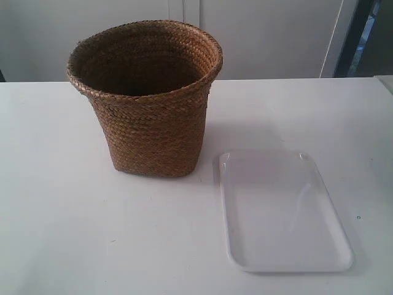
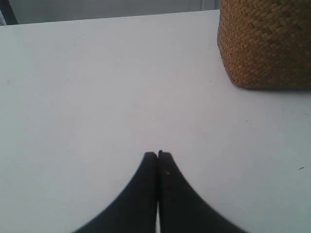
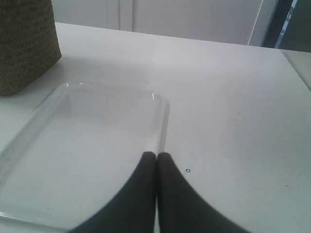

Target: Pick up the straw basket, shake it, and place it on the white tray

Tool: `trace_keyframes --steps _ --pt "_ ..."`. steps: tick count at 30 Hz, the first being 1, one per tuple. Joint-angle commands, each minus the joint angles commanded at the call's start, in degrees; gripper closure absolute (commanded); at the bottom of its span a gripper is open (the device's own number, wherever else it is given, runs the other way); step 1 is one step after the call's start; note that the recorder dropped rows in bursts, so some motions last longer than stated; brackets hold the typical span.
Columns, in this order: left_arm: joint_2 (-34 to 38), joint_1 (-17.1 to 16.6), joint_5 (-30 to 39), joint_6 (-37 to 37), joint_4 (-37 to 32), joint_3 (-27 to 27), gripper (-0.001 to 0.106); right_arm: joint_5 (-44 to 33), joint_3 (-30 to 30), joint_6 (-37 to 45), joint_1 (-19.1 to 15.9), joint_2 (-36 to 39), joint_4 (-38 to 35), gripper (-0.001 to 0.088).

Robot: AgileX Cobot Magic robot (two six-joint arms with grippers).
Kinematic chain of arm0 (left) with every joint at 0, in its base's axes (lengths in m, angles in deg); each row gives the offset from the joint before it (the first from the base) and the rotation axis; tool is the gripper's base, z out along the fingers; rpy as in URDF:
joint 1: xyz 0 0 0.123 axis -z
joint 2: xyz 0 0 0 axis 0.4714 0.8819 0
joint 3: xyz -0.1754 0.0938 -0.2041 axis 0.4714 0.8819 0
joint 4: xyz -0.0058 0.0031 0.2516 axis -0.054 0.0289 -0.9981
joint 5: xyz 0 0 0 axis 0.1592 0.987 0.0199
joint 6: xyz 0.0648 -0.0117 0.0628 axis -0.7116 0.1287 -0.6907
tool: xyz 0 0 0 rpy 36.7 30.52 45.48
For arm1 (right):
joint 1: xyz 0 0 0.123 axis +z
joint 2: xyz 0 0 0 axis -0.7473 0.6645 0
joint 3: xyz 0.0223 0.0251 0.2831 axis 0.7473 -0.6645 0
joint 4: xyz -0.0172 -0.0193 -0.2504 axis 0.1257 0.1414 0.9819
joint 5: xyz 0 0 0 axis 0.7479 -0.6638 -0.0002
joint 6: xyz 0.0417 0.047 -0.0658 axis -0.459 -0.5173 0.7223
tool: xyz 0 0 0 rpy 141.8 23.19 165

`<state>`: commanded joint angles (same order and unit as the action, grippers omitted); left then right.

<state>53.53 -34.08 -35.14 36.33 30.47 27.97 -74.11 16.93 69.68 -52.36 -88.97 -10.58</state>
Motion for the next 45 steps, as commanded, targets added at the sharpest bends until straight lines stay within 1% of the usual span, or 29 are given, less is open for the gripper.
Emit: trace_keyframes --steps 5,12,15,16,18,21,24,25,28,30,33,35,36,39,40,41,42,44,45 --pt "0.00 0.00 -0.84 0.24 0.39 0.00 0.105 6.76 0.00 0.00 0.00 0.00 0.00 0.0868" --pt "0.00 0.00 -0.96 1.71 0.51 0.00 0.105 6.89 0.00 0.00 0.00 0.00 -0.11 0.0868" --pt "0.00 0.00 -1.72 1.71 0.51 0.00 0.105 9.39 0.00 0.00 0.00 0.00 -0.11 0.0868" --pt "0.00 0.00 -2.53 1.71 0.67 0.00 0.105 10.72 0.00 0.00 0.00 0.00 -0.11 0.0868" --pt "0.00 0.00 -4.64 1.93 3.24 0.00 0.105 16.51 0.00 -1.56 0.00 0.00 -0.24 0.0868" --pt "0.00 0.00 -9.72 3.27 5.97 0.00 0.105 23.80 0.00 -4.40 0.00 0.00 -0.24 0.0868" --pt "0.00 0.00 -15.16 3.27 6.12 0.00 0.105 26.17 0.00 -4.40 0.00 0.00 -0.24 0.0868" --pt "0.00 0.00 -16.52 4.21 6.12 0.00 0.105 26.17 0.00 -4.40 0.00 0.00 -0.24 0.0868" --pt "0.00 0.00 -18.32 14.51 6.35 0.00 0.105 27.01 0.00 -4.54 0.00 0.00 -0.24 0.0868" --pt "0.00 0.00 -19.82 20.14 6.35 0.00 0.105 28.60 0.00 -8.85 0.00 0.00 -0.34 0.0868" --pt "0.00 0.00 -21.73 24.92 6.35 0.00 0.105 31.73 0.00 -22.70 0.00 0.00 -0.34 0.0868" --pt "0.00 0.00 -23.11 26.81 6.35 0.00 0.105 32.73 0.00 -29.05 0.00 0.00 -0.34 0.0868" --pt "0.00 0.00 -24.26 27.20 6.35 0.00 0.105 32.86 0.00 -30.22 0.00 0.00 -0.34 0.0868" --pt "0.00 0.00 -28.16 27.20 6.35 0.00 0.105 34.27 0.00 -30.10 0.00 0.00 -0.34 0.0868" --pt "0.00 0.00 -31.70 26.98 6.35 0.00 0.105 35.10 0.00 -30.10 0.00 0.00 -0.34 0.0868" --pt "0.00 0.00 -33.31 26.98 6.35 0.00 0.105 35.10 0.00 -30.44 0.00 0.00 -0.34 0.0868" --pt "0.00 0.00 -37.19 26.98 6.35 0.00 0.105 34.70 0.00 -32.06 0.03 0.00 -0.34 0.0868" --pt "0.00 0.00 -39.60 26.98 6.35 0.00 0.105 32.84 0.00 -34.90 0.03 0.00 -0.34 0.0868" --pt "0.00 0.00 -39.62 26.98 5.99 0.00 0.105 32.50 0.00 -35.77 0.03 0.00 -0.34 0.0868"
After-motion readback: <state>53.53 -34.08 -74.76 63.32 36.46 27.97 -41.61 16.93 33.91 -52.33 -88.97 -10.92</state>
